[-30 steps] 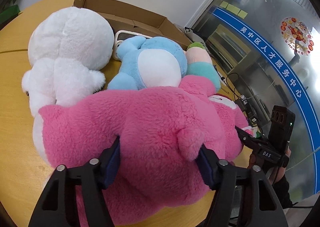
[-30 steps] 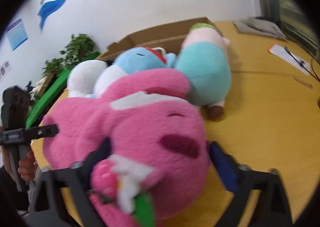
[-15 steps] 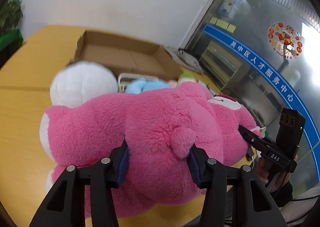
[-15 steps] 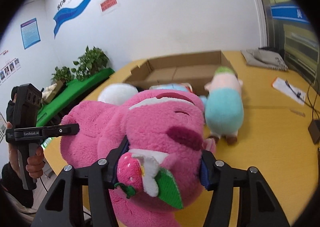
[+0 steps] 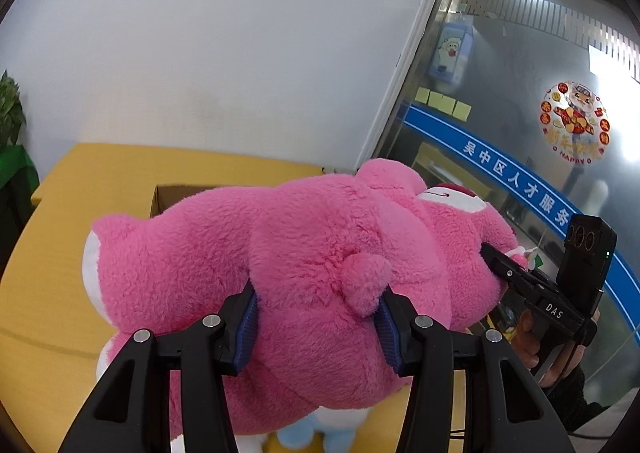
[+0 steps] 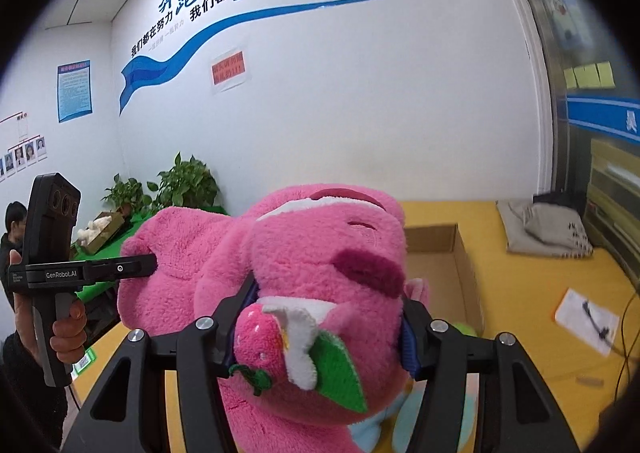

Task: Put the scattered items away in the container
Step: 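Lift the pink bear with both grippers and carry it over the box, then lower the pink bear into the box and open both grippers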

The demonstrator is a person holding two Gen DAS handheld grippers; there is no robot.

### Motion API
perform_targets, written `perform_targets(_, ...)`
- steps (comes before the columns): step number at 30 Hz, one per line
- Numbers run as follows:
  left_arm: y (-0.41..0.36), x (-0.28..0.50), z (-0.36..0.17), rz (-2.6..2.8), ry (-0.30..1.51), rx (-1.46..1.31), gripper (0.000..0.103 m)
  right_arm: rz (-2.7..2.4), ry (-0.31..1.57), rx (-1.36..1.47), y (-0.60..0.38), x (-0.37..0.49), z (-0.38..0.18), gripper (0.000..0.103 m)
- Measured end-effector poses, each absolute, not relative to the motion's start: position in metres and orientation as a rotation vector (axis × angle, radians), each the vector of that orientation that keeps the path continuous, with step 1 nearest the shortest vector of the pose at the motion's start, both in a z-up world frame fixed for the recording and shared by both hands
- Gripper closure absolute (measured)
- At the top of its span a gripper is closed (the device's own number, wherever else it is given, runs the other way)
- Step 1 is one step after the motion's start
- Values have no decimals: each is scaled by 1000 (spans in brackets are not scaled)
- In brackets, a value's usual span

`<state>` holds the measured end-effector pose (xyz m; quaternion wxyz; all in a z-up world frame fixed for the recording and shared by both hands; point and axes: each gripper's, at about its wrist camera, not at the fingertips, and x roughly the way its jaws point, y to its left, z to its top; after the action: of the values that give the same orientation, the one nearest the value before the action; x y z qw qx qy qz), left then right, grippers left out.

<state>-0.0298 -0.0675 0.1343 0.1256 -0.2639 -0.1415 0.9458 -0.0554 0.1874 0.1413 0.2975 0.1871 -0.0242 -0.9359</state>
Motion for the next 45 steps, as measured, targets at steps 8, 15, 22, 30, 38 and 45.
perform_targets(8, -87, -161, 173, 2760, -389, -759, 49, -2541, -58, 425, 163, -166, 181, 45)
perform_targets(15, -103, -303, 99, 2750, -391, -996, 49, -2533, -183, 601, 157, -304, 126, 45)
perform_targets(22, -118, -405, -60, 2523, -521, -1473, 49, -2557, -228, 1030, 147, -408, -11, 42)
perform_targets(30, -125, -368, -37, 2619, -410, -1433, 25, -2557, -121, 1056, 180, -390, -1, 25)
perform_targets(38, -130, -288, -34, 2565, -257, -1567, 25, -2294, 225, 1304, 172, -328, -19, 24)
perform_targets(45, -144, -248, -56, 2513, -357, -1641, 25, -2271, 227, 1528, 166, -286, -60, 28)
